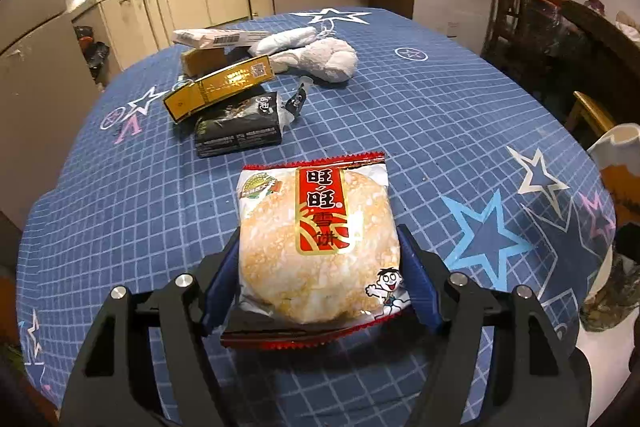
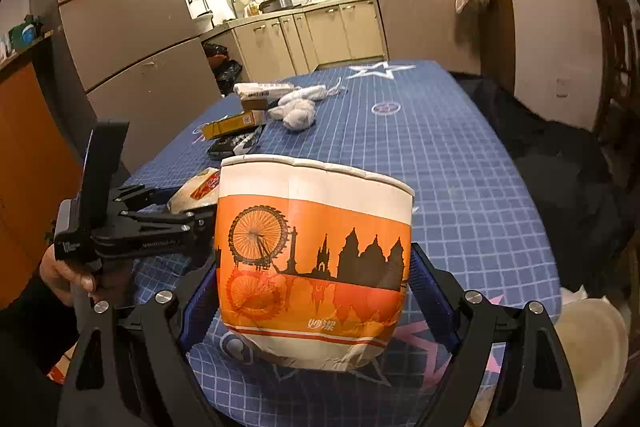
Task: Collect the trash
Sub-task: 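Grasp the orange paper cup with the right gripper while the left grasps the rice cracker packet, then carry the orange cup and rice cracker packet over the white bucket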
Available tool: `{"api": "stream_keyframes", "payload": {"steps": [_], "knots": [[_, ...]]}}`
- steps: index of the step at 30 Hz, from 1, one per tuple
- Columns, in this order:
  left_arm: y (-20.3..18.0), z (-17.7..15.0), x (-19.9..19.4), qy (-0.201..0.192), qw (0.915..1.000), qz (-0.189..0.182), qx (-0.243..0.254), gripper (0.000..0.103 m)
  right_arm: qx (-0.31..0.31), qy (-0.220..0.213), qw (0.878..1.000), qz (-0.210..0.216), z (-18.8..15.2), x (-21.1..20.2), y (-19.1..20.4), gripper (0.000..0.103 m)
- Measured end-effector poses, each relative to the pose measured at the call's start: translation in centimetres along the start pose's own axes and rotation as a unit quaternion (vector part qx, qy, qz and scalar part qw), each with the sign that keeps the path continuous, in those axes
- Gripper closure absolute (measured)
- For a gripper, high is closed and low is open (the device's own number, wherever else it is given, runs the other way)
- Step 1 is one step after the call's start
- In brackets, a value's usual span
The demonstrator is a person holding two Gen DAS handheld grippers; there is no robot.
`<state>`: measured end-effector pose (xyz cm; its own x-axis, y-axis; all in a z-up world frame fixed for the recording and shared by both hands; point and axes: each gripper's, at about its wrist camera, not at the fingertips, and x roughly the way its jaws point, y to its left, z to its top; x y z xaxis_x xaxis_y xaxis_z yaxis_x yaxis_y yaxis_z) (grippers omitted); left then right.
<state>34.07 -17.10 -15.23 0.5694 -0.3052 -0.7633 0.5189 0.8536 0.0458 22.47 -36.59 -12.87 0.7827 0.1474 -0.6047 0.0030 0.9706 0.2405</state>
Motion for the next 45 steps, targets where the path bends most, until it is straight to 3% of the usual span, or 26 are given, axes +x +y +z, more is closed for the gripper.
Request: {"api": "stream_keyframes", "payload": {"steps": [10, 19, 32, 45], "knots": [[-4.2, 1.2, -4.5, -0.071, 0.9957, 0.046, 0.037, 0.034, 0.007, -0.045, 0.998, -0.053, 0.5, -3.6, -0.2, 0.018], [-7.9, 3.3, -6.1, -0.110, 0.9910, 0.049, 0.058, 0.034, 0.011, -0.075, 0.991, -0.111, -0.1, -7.6, -1.8, 0.018], [-16.4, 5.7, -6.5, -0.143, 0.9816, 0.004, 0.126, 0.034, 0.053, -0.114, 0.974, -0.191, -2.0, -14.4, -7.6, 0.018], [-27.3, 6.0, -6.4, -0.156, 0.9677, -0.070, 0.185, 0.034, 0.111, -0.143, 0.938, -0.294, -6.3, -23.7, -16.3, 0.018]]}}
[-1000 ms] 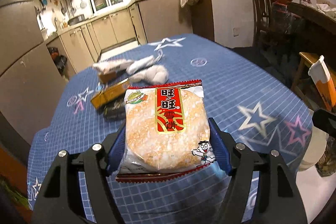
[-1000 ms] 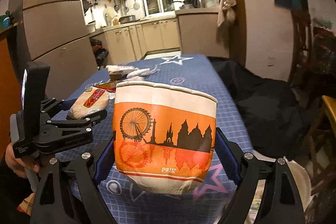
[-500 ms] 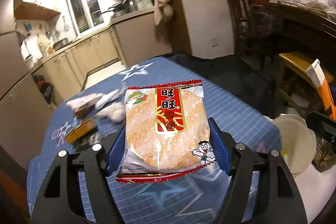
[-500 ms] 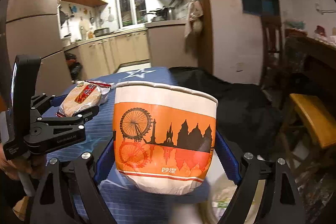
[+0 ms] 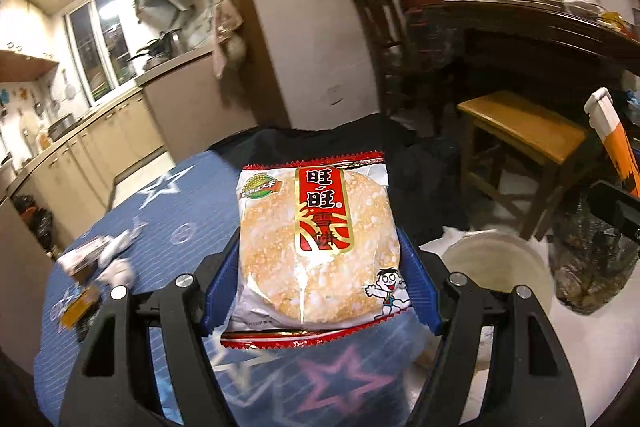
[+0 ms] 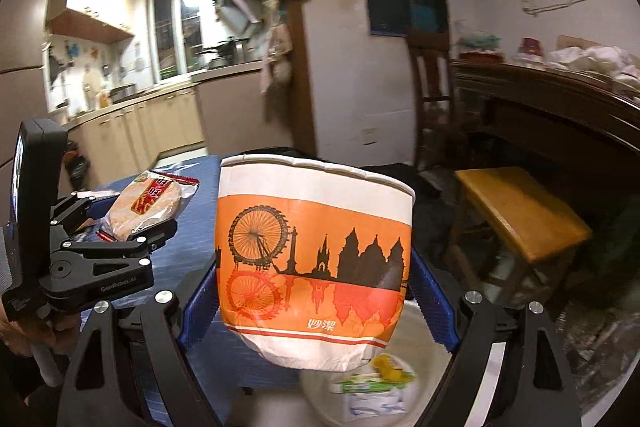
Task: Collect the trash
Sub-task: 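Carry the orange cup and rice cracker packet over the white bucket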
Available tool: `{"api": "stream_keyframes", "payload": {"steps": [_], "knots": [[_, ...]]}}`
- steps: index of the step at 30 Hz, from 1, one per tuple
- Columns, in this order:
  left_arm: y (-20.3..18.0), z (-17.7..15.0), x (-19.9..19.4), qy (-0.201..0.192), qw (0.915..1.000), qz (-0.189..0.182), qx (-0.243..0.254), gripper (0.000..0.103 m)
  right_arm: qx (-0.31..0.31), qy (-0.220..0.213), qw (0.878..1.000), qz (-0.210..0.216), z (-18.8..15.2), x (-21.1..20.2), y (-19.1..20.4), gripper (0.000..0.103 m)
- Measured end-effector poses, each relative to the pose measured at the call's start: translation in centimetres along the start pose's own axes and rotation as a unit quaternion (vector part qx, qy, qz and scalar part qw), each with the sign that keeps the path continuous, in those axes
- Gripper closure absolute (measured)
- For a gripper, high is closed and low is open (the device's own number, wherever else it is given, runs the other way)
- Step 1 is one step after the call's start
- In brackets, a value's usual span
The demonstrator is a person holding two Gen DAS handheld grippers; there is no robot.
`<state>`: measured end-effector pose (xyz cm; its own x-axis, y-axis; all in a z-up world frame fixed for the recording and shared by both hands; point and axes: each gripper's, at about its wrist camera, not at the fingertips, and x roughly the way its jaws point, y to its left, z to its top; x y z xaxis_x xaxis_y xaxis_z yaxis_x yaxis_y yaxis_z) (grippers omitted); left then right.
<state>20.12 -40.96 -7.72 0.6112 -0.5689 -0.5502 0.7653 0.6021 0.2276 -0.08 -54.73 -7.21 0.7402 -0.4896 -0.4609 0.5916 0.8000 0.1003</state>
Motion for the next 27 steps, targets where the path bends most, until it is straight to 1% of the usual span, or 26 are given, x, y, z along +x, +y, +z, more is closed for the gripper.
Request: {"api": "stream_keyframes", "payload": {"steps": [7, 13, 16, 19, 23, 27], "knots": [[-5.0, 0.5, 1.9, 0.006, 0.9992, -0.038, 0.011, 0.034, 0.017, 0.007, 0.998, -0.054, -1.1, 0.1, -6.5, 0.018], [-9.4, 0.0, 3.6, 0.012, 0.9973, -0.063, 0.034, 0.034, 0.029, 0.029, 0.996, -0.082, -3.6, 1.4, -10.0, 0.018], [-10.7, -0.3, 4.6, 0.024, 0.9959, -0.077, 0.042, 0.034, 0.032, 0.042, 0.994, -0.095, -5.0, 2.7, -11.7, 0.018], [-11.6, -0.8, 5.5, 0.038, 0.9938, -0.091, 0.051, 0.034, 0.040, 0.050, 0.993, -0.102, -5.9, 3.8, -12.2, 0.018], [-12.5, -1.6, 6.4, 0.048, 0.9924, -0.093, 0.064, 0.034, 0.048, 0.060, 0.992, -0.103, -6.9, 5.2, -12.9, 0.018], [-12.7, -1.7, 7.0, 0.054, 0.9919, -0.095, 0.065, 0.034, 0.044, 0.071, 0.992, -0.095, -7.5, 6.4, -12.6, 0.018]]}}
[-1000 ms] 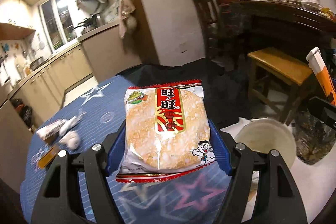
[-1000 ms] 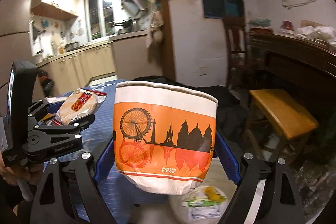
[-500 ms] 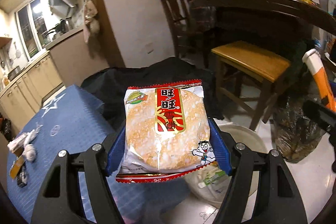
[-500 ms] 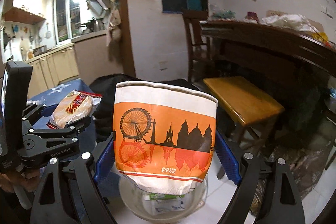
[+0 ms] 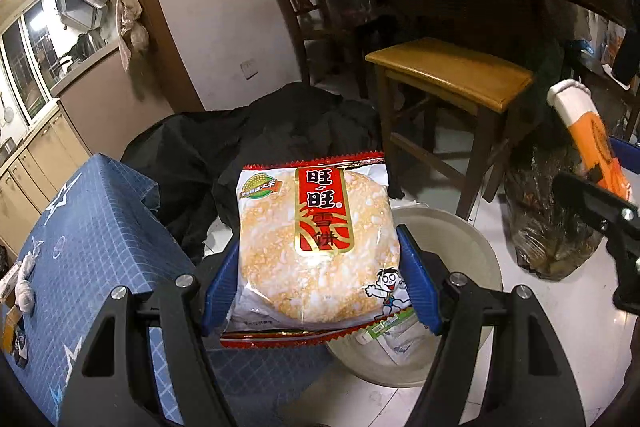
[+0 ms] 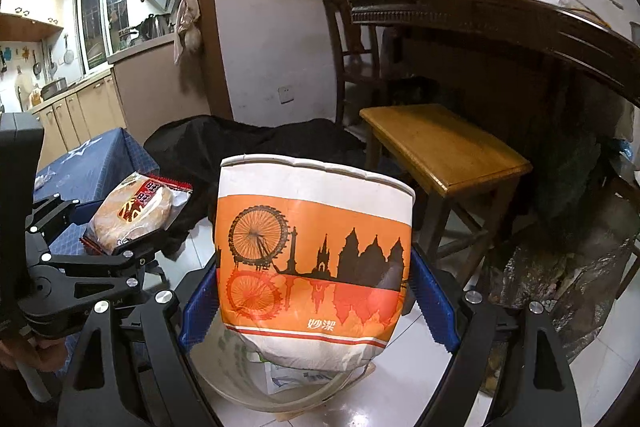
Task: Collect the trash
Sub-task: 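Carry the orange cup and rice cracker packet over the white bucket, then open both grippers to drop the cup and packet into the bucket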
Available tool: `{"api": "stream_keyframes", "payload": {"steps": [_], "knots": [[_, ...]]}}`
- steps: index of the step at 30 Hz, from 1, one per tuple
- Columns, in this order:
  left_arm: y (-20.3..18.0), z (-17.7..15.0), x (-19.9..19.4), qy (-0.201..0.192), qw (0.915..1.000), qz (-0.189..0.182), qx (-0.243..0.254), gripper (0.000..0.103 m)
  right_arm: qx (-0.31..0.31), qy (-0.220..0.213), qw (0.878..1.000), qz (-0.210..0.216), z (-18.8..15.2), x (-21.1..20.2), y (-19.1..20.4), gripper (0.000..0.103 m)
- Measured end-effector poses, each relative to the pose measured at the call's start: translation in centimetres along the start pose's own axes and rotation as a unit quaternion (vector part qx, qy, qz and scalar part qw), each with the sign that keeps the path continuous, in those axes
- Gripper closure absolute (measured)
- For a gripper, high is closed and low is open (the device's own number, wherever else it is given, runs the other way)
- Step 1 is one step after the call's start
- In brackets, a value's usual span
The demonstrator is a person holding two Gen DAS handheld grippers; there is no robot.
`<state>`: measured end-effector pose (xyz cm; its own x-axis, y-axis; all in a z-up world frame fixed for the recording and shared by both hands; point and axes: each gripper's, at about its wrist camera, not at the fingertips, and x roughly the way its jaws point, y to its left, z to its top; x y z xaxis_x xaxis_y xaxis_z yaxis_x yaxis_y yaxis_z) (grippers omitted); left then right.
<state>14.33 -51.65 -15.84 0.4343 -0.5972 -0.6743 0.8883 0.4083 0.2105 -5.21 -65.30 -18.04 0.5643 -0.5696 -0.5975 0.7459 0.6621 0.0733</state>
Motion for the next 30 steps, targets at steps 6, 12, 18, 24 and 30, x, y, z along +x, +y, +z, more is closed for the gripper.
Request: {"api": "stream_keyframes", "payload": {"steps": [6, 12, 18, 24, 30], "knots": [[0.0, 0.1, 1.0, 0.007, 0.9999, -0.007, 0.009, 0.034, -0.012, 0.019, 1.000, 0.016, 0.6, 2.6, 1.1, 0.018], [0.5, 0.2, 2.4, 0.021, 0.9995, -0.013, 0.019, 0.034, -0.025, 0.043, 0.998, 0.042, 0.8, 5.7, 1.3, 0.018], [0.3, 0.0, 2.7, 0.018, 0.9988, -0.022, 0.039, 0.034, -0.019, 0.059, 0.994, 0.089, 1.1, 6.8, 0.9, 0.018], [0.6, -0.1, 3.0, 0.018, 0.9972, -0.039, 0.062, 0.034, -0.027, 0.082, 0.985, 0.150, 1.8, 7.8, 0.0, 0.018], [1.0, -0.2, 3.1, 0.019, 0.9948, -0.065, 0.076, 0.034, -0.034, 0.093, 0.976, 0.192, 1.9, 8.2, 0.1, 0.017]]}}
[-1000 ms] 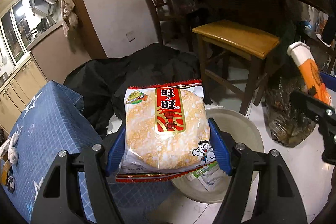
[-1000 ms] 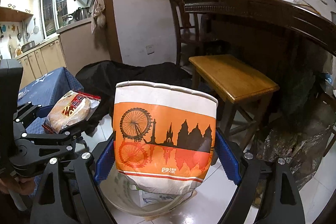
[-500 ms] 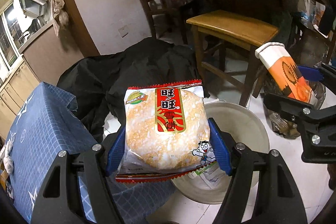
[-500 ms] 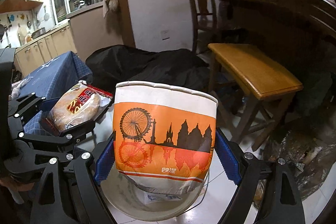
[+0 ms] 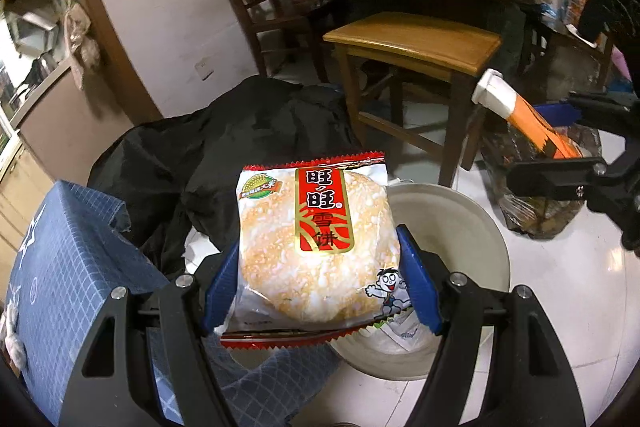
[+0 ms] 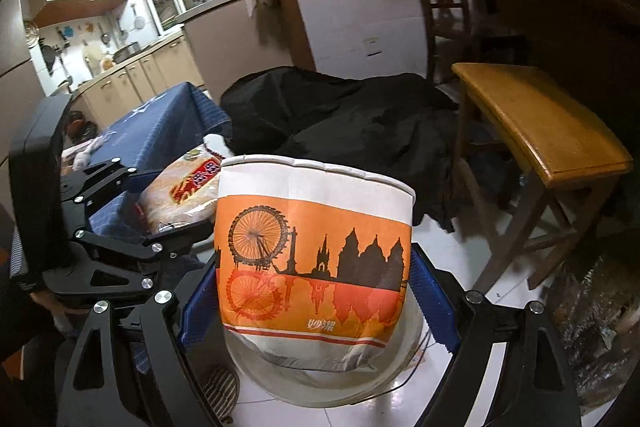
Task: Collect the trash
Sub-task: 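Open both grippers to drop the cup and packet into the bucket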
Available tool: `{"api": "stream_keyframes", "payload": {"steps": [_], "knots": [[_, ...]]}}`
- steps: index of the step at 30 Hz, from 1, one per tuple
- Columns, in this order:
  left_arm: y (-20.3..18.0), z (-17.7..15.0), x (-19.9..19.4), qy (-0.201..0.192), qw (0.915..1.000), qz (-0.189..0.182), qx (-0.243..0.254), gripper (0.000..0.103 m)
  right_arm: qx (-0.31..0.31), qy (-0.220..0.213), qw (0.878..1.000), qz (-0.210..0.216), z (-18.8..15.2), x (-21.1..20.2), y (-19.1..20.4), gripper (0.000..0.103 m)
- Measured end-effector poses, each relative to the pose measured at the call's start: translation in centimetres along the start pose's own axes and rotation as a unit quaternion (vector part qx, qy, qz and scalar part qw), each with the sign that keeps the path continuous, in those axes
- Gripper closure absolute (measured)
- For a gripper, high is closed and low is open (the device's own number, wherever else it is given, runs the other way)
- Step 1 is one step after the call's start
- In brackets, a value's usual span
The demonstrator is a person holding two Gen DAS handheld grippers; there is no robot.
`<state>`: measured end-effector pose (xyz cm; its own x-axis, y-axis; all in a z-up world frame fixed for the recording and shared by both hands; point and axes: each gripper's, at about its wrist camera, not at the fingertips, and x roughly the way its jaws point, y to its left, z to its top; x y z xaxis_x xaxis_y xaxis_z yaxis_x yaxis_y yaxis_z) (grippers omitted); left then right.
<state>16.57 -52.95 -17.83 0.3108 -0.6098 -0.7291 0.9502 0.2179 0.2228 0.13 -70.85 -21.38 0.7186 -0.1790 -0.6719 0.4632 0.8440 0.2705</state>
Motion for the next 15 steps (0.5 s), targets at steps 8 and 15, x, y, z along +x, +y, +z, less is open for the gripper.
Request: {"api": "stream_keyframes", "payload": {"steps": [8, 15], "knots": [[0.1, 0.2, 0.3, 0.003, 0.9994, -0.028, 0.019, 0.032, 0.020, 0.024, 0.998, 0.046, 0.8, 2.2, -1.2, 0.014], [0.6, 0.3, 0.5, 0.001, 0.9998, -0.018, 0.013, 0.023, 0.036, 0.021, 0.998, 0.054, 0.7, 2.7, -1.2, 0.009]]}}
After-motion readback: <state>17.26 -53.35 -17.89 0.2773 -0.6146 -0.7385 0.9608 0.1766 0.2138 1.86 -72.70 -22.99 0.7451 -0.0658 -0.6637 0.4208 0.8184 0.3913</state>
